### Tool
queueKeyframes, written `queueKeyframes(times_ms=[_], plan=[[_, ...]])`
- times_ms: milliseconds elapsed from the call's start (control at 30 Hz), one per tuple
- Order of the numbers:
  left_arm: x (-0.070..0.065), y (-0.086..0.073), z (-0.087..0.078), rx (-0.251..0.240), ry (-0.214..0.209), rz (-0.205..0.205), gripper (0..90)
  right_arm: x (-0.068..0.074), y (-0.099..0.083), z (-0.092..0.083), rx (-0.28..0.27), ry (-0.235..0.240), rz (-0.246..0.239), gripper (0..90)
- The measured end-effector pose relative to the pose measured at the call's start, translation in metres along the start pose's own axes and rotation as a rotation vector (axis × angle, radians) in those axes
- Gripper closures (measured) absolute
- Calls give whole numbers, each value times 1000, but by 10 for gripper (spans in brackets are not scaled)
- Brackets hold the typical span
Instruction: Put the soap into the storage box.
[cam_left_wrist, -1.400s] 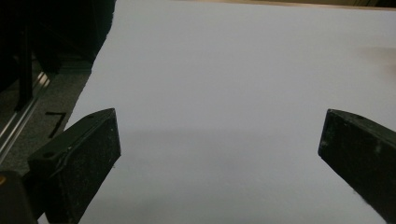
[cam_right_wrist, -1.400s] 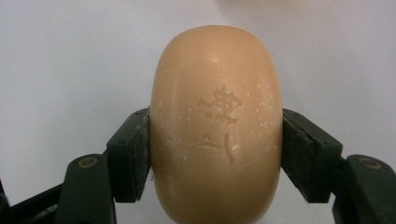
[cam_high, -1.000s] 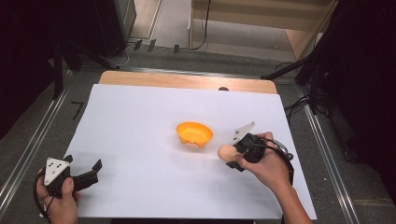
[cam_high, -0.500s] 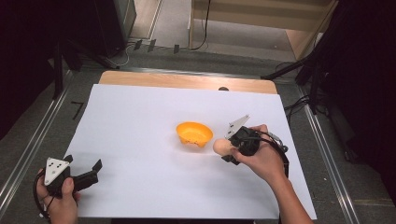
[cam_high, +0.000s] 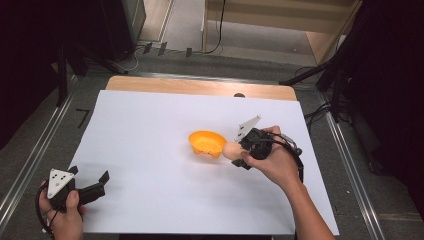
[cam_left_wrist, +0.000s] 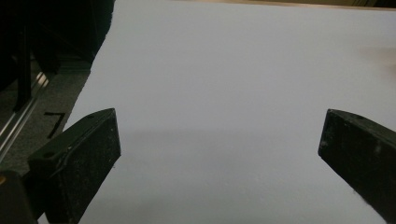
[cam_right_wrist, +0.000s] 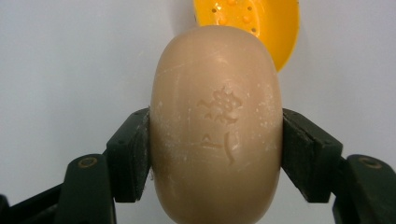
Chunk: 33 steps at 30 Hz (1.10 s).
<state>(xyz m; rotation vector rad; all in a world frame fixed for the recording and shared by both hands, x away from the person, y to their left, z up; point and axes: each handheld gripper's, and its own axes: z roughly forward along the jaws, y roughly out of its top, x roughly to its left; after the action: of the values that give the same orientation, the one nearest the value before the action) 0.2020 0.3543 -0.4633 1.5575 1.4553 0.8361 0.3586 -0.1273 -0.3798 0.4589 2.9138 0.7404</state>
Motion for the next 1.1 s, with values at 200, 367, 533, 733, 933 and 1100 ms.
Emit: queueKeyframes(times_ms=[200,367,533,733,933,1100], plan=[[0,0,0,0,-1,-1,0,-2,8,3,-1,7,-12,332],[0,0,0,0,-3,-1,0,-4,14,5,9,10,-9,332],[0,0,0,1,-3,0,0,-7,22,8,3,10,-22,332],[0,0,0,1,-4,0,0,-11,27,12,8,17,-15,332],[0,0,0,1,-5,0,0,-13,33,15,10,13,-24,332],[0,0,0,1,-6,0,0,-14,37,18,17,9,-28,331]])
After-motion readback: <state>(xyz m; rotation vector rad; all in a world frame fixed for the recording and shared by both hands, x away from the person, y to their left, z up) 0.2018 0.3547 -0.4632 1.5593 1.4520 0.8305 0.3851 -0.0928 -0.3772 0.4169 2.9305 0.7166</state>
